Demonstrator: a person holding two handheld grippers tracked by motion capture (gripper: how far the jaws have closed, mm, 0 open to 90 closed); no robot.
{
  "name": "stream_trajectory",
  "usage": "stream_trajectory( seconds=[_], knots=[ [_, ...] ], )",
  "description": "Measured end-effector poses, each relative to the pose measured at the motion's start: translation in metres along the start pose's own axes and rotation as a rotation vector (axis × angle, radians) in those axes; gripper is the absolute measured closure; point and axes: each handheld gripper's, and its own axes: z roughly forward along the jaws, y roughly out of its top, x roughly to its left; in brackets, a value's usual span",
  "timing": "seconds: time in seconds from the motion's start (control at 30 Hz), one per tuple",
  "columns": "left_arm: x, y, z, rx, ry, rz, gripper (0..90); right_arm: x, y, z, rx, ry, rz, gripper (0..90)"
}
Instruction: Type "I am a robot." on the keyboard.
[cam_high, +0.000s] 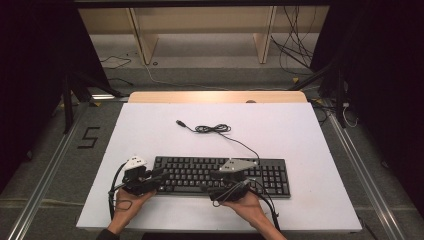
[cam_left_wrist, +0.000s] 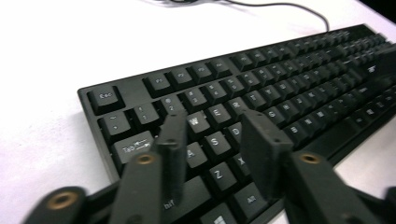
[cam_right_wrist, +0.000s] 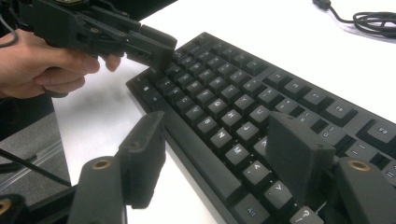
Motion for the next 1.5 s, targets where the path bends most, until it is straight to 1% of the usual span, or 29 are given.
stream_trajectory(
  seconds=[0.1, 0.27, 0.33, 0.37, 0.4, 0.47, 0.53, 0.63, 0.83, 1.07, 1.17, 1.5],
  knots=[
    [-0.001, 0.000, -0.002, -0.028, -0.026, -0.010, 50.0, 0.001, 0.000, 0.001, 0.004, 0.006, -0.002, 39.1],
    [-0.003, 0.001, -0.004, -0.052, -0.041, -0.005, 43.5, 0.003, -0.001, 0.004, 0.011, 0.008, -0.008, 39.7],
    [-0.003, 0.001, -0.004, -0.055, -0.045, -0.006, 41.2, 0.004, -0.001, 0.005, 0.013, 0.010, -0.009, 41.5],
    [-0.004, 0.001, -0.004, -0.061, -0.046, -0.009, 40.0, 0.004, -0.001, 0.005, 0.013, 0.013, -0.012, 42.8],
    [-0.004, 0.001, -0.004, -0.065, -0.048, -0.005, 38.1, 0.004, -0.002, 0.006, 0.020, 0.012, -0.013, 46.4],
    [-0.004, 0.001, -0.005, -0.072, -0.051, -0.003, 37.3, 0.005, -0.002, 0.007, 0.023, 0.014, -0.012, 47.8],
    [-0.004, 0.002, -0.006, -0.082, -0.053, -0.008, 35.1, 0.005, -0.003, 0.009, 0.029, 0.018, -0.015, 52.2],
    [-0.004, 0.002, -0.007, -0.093, -0.053, -0.003, 32.3, 0.007, -0.004, 0.011, 0.040, 0.023, -0.018, 60.1],
    [-0.004, 0.002, -0.009, -0.116, -0.060, -0.001, 29.9, 0.010, -0.005, 0.016, 0.059, 0.021, -0.031, 74.5],
    [-0.005, 0.002, -0.010, -0.128, -0.067, 0.002, 29.2, 0.009, -0.007, 0.022, 0.091, 0.011, -0.033, 87.4],
    [-0.006, 0.002, -0.011, -0.128, -0.071, 0.009, 29.2, 0.009, -0.008, 0.024, 0.100, 0.005, -0.035, 90.0],
    [-0.008, 0.002, -0.012, -0.134, -0.083, 0.020, 29.2, 0.007, -0.010, 0.030, 0.127, -0.006, -0.033, 90.0]
  ],
)
